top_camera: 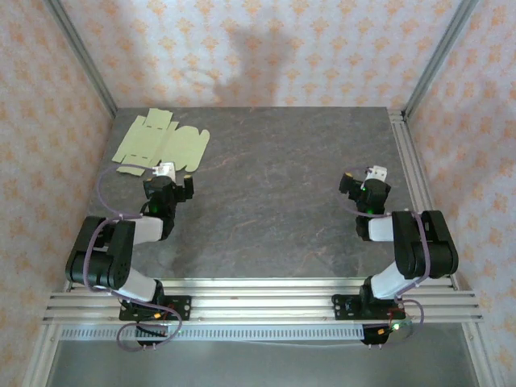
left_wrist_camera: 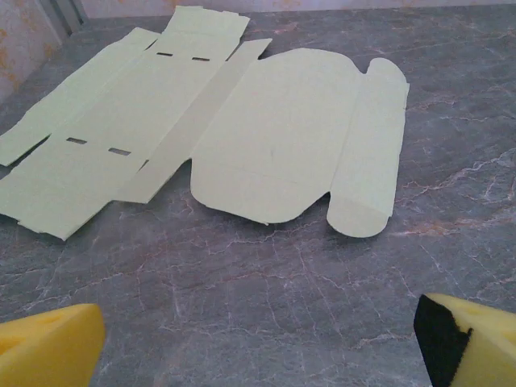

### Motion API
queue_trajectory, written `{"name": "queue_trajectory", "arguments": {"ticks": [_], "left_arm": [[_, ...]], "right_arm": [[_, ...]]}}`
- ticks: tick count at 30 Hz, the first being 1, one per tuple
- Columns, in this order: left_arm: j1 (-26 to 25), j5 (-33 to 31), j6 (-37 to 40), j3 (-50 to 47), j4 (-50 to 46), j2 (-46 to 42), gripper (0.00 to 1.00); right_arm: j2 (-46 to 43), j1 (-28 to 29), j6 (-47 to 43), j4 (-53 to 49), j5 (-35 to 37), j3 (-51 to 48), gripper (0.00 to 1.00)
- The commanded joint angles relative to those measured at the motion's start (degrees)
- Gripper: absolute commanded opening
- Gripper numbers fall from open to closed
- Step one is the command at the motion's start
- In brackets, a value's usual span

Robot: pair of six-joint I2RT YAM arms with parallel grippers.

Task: Fold the paper box

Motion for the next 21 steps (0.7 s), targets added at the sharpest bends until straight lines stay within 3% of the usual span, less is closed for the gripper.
{"name": "queue_trajectory", "arguments": {"ticks": [1,21], "left_arm": [[0.13,-1.14,-0.73,-0.19,1.63,0.03,1.00],[0.14,-1.17,-0.75,-0.21,1.65,0.02,1.00]], "right_arm": [[0.04,0.34,0.46,1.47,1.08,0.33,0.99],[-0.01,0.32,0.53,1.62,1.06,0.24,0.99]]}}
